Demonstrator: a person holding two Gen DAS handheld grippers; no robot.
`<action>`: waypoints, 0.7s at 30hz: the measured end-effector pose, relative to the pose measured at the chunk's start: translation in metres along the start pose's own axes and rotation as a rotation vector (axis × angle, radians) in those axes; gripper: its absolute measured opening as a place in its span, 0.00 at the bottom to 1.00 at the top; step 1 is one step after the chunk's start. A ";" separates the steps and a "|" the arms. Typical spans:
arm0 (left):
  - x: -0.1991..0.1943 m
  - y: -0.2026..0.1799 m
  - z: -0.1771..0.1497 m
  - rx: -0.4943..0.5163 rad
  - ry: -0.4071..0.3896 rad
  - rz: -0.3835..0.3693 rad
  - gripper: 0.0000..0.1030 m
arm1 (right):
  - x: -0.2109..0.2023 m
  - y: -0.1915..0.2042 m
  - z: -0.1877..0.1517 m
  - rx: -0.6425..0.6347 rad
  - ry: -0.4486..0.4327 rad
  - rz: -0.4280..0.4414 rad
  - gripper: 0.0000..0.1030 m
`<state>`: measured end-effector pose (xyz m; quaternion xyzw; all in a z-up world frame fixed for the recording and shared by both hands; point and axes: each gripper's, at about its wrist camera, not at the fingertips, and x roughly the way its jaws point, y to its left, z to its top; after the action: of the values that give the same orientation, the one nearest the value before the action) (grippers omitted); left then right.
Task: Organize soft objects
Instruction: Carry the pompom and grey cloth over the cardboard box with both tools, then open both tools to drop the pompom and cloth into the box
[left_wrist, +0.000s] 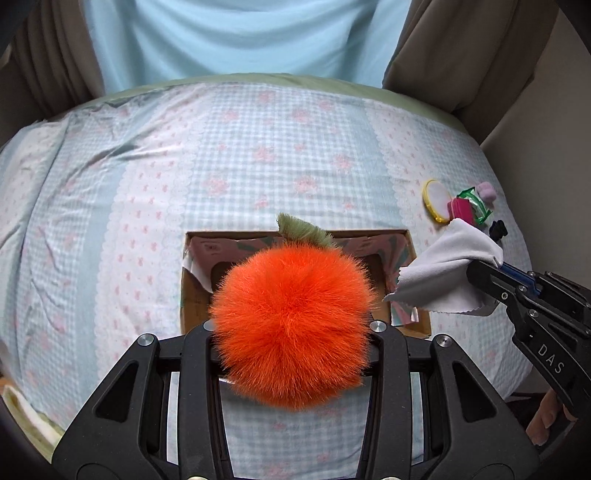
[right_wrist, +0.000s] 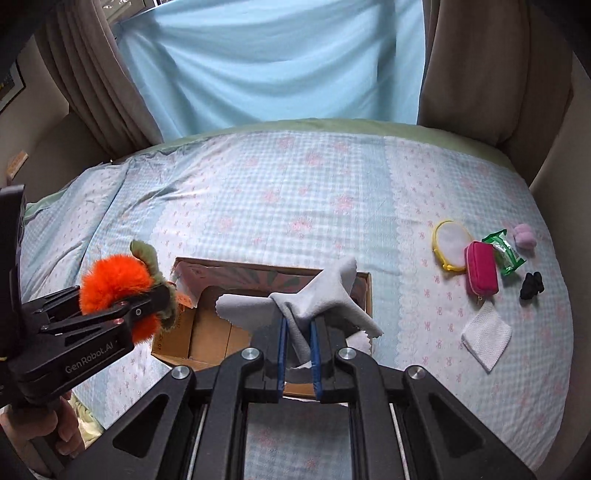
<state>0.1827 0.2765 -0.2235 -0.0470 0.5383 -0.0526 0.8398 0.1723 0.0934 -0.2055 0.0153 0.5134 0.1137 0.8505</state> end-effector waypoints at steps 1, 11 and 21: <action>0.010 0.003 0.001 0.004 0.021 -0.001 0.34 | 0.010 0.001 0.002 0.007 0.024 -0.001 0.10; 0.120 0.012 0.009 0.046 0.254 0.015 0.34 | 0.114 -0.009 0.016 0.066 0.266 0.022 0.10; 0.180 0.010 -0.012 0.097 0.428 0.059 0.36 | 0.178 -0.012 0.016 0.096 0.421 0.076 0.10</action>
<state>0.2471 0.2610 -0.3914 0.0217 0.7024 -0.0627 0.7087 0.2681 0.1207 -0.3545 0.0510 0.6836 0.1219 0.7178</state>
